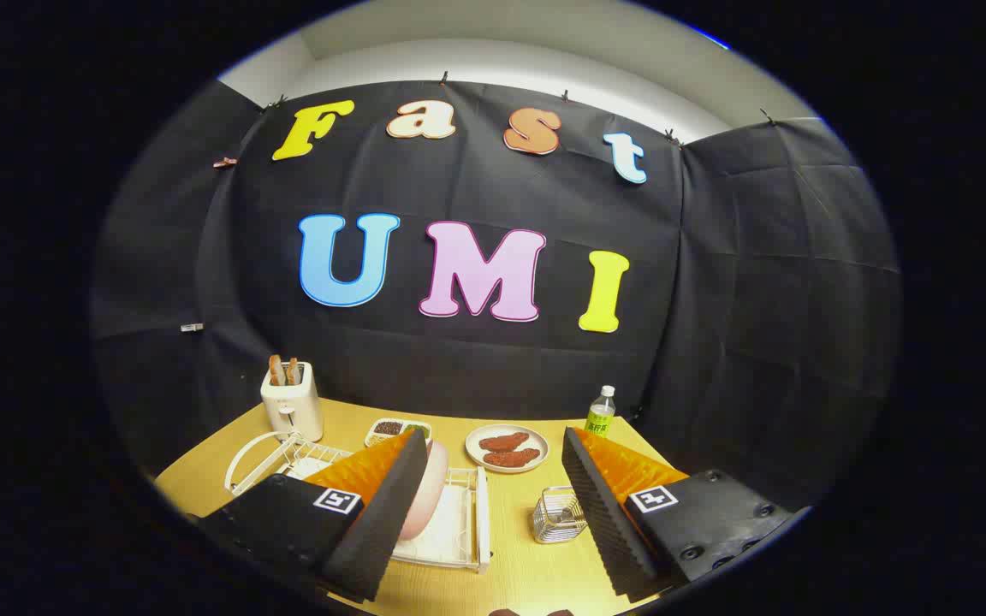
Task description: Take the plate from the dish rack, then take the spoon from the basket and place it into the plate.
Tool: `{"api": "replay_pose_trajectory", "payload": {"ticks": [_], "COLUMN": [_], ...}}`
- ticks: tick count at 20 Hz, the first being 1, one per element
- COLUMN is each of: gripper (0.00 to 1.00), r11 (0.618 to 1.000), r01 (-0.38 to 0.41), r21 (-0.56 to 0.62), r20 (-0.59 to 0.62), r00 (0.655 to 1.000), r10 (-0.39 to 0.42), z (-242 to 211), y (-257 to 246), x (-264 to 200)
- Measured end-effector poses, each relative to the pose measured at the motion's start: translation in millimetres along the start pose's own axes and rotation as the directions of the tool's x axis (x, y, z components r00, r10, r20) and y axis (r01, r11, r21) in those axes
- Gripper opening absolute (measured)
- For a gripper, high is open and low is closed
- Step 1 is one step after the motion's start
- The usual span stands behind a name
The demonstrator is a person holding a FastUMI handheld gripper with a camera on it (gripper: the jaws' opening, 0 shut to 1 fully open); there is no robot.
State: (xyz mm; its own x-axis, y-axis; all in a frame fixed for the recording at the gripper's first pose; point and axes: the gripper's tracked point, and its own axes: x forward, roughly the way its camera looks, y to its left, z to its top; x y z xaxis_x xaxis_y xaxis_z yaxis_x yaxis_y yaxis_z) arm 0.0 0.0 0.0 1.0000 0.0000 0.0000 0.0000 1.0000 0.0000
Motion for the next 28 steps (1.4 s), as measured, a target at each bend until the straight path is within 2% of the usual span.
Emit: {"api": "replay_pose_trajectory", "payload": {"ticks": [8,13,20,24,26,28], "gripper": [0.97,0.98,0.97,0.98,0.98,0.98], "r11": [0.991,0.996,0.995,0.986,0.978,0.968], "r01": [-0.13,-0.093,-0.095,-0.164,-0.181,-0.203], "r21": [0.023,0.018,-0.014,-0.036,-0.102,-0.149], "r20": [-0.052,-0.083,-0.129,-0.261,-0.347,-0.445], "r00": [0.99,0.992,0.987,0.954,0.928,0.888], "r10": [0.131,0.094,0.093,0.149,0.136,0.118], "z": [-29.2,-34.7,-26.1,-33.6,-42.2,-57.2], "y": [-10.1,-14.0,8.4,36.3,41.3,50.5], "x": [20.8,27.6,41.0,59.8,72.6,85.8]}}
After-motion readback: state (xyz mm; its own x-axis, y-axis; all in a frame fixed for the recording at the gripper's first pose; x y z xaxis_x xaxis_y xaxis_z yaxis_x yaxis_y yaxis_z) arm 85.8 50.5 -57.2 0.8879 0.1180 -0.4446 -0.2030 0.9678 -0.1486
